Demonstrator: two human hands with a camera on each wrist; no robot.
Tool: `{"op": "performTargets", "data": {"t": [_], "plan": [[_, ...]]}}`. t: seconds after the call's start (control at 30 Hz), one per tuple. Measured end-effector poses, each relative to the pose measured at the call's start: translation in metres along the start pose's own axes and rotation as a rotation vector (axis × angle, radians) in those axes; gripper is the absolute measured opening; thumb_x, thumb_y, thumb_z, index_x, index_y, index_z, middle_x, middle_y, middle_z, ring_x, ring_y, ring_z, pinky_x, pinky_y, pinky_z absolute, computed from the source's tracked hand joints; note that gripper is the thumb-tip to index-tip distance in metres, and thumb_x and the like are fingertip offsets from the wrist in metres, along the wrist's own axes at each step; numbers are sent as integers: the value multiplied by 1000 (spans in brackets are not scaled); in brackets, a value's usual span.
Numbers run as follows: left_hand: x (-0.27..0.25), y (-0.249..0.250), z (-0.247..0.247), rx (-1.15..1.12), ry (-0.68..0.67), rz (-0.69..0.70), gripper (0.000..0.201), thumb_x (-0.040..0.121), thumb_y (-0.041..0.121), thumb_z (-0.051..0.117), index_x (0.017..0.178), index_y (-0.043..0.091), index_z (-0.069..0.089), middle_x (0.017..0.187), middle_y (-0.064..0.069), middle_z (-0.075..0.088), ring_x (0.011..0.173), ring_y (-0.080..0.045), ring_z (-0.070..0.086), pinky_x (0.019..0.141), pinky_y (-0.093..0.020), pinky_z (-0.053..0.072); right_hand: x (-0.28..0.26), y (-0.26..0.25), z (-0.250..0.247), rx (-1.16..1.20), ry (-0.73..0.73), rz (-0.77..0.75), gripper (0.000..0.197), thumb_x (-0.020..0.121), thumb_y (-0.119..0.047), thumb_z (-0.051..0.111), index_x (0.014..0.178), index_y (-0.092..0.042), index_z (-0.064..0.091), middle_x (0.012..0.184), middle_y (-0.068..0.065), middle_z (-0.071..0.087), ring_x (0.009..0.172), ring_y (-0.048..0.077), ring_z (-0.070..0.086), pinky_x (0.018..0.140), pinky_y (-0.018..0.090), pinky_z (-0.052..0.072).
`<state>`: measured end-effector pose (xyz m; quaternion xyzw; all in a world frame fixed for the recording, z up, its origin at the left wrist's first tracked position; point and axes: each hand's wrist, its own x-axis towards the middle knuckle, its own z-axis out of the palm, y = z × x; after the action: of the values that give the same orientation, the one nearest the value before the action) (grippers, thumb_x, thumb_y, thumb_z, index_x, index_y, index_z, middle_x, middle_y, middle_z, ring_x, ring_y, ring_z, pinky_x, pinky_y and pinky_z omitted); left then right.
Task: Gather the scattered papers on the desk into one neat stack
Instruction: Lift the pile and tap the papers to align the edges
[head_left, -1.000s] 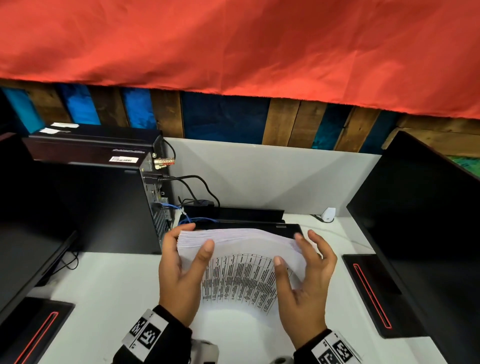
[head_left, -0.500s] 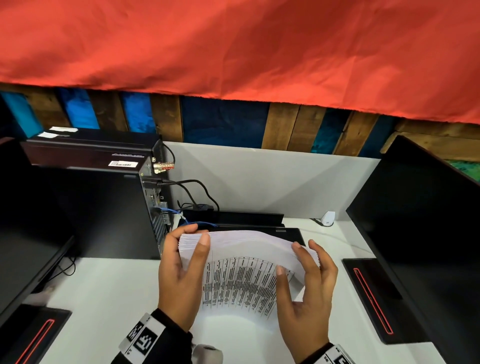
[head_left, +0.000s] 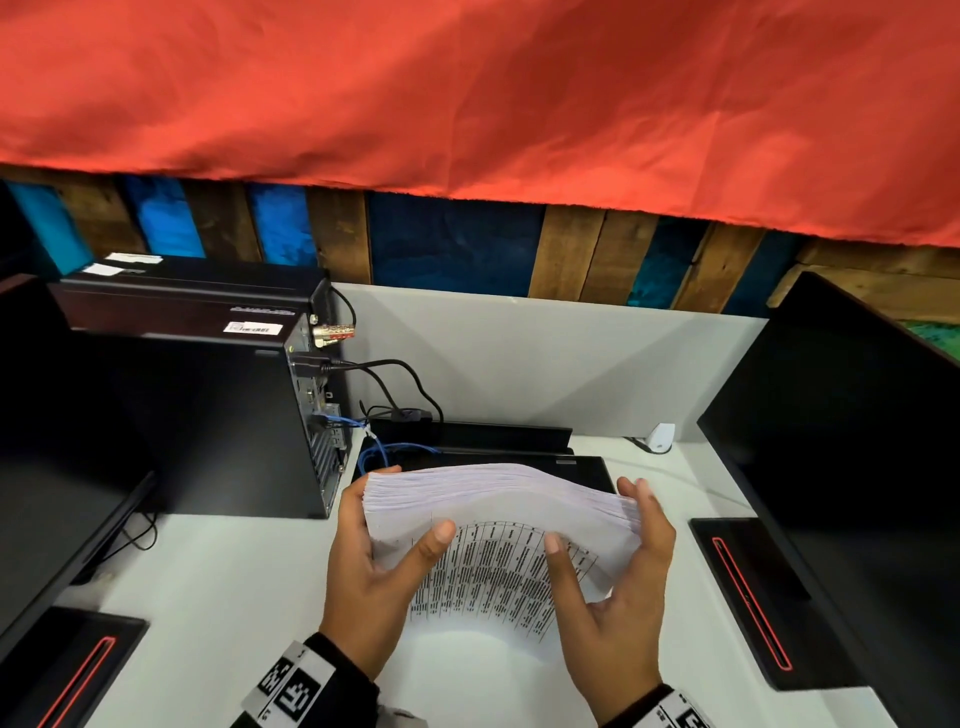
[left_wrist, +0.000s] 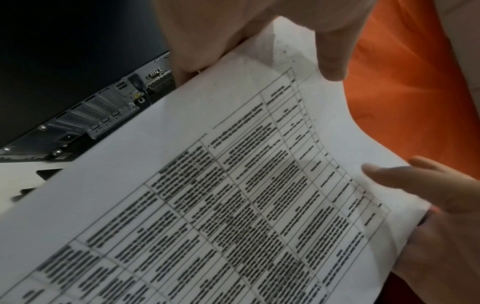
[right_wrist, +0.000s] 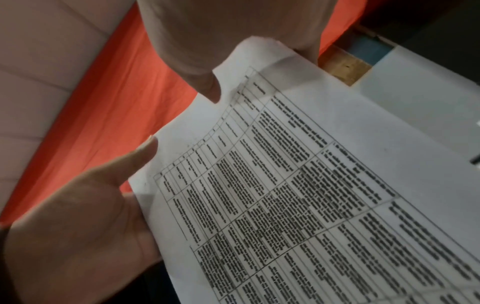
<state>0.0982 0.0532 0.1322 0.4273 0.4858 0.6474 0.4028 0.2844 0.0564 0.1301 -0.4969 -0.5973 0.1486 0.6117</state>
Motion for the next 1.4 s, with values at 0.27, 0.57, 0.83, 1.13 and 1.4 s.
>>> {"op": "performTargets", "data": {"t": [0.27,0.57,0.83,1.13,1.4], "plan": [[-5,-19,-5,52,-49,-10,59,72,7,73,114,41,48,110,21,69,101,2,66,82,-11,51,-1,11,-5,368,-112,331,82,78,-19,75,143,-35,29,137,-4,55,128,15,52,106,33,42],[10,-55,-22,68,-90,-237,49,79,-17,60,110,21,57,87,16,76,83,-2,72,65,-12,55,1,39,-1,368,-267,639,47,71,9,75,110,-14,63,102,4,76,99,23,71,93,45,53],[31,-57,-36,131,-231,-346,50,64,-17,76,102,14,66,88,12,78,86,0,71,68,-13,55,13,52,-2,359,-377,689,45,59,17,79,89,-15,70,87,0,78,84,14,74,71,24,59],[35,-41,-31,63,-237,-310,53,61,-17,78,104,12,67,98,-1,77,91,-10,72,69,-17,57,26,48,-6,369,-418,606,47,58,17,80,90,-15,69,86,-5,78,83,8,74,72,19,57],[36,-42,-28,74,-286,-316,62,45,9,90,104,7,70,99,-1,77,93,-11,72,72,-16,55,29,53,-9,350,-419,616,40,56,13,83,91,-2,72,90,8,78,87,20,74,73,28,57]]}}
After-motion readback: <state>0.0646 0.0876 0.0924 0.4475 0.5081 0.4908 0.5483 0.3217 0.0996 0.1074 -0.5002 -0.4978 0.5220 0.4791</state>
